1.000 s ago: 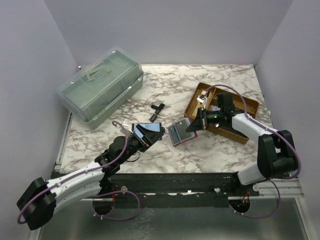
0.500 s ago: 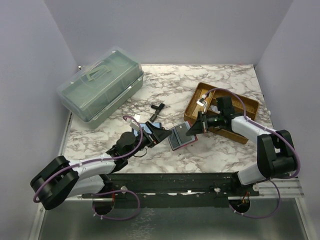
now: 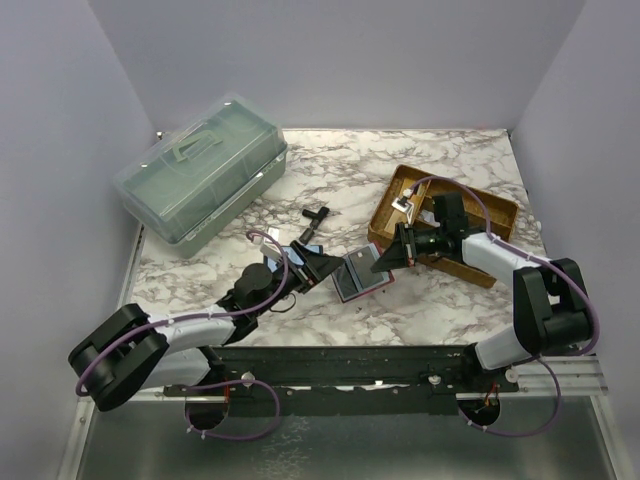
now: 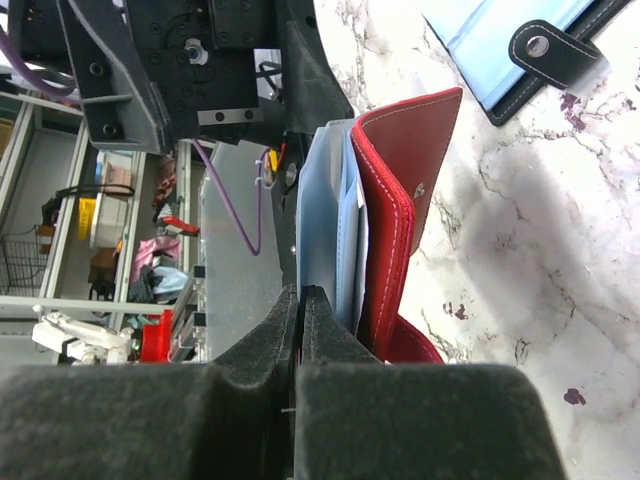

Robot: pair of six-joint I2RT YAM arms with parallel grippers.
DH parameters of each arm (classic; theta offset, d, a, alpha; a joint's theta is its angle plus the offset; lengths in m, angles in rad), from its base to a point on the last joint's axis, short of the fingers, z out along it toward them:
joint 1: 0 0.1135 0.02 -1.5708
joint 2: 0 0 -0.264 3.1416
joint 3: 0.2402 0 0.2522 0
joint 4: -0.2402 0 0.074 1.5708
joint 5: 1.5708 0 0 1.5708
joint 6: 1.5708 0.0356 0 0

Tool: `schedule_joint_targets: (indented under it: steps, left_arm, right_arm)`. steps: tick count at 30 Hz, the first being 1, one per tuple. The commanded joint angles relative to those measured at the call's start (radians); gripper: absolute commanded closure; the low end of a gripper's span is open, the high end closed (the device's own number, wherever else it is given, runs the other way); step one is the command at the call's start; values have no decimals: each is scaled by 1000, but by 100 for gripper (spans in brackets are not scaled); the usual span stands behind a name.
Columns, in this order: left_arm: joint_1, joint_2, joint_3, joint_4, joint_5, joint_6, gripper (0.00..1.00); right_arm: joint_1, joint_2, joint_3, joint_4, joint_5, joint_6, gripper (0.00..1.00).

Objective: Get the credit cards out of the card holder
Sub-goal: Remove the credit card from the card holder.

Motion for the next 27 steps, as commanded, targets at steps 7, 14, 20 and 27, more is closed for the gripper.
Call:
schedule_joint_targets:
  steps: [7, 14, 20, 27]
  left_arm:
    - [4, 124, -5, 177, 16, -33, 9]
    - [4, 230, 28, 249, 70, -53, 17]
    - [3, 320, 73, 331, 137, -65, 29]
    - [4, 362, 84, 400, 168, -78, 37]
  right_arm:
    - [-6, 15, -14, 67, -84, 36, 100]
    - [-5, 16, -21, 102, -106, 73, 100]
    - [-5, 19, -22, 110, -105, 85, 100]
    - [-8, 14, -24, 105, -84, 85, 100]
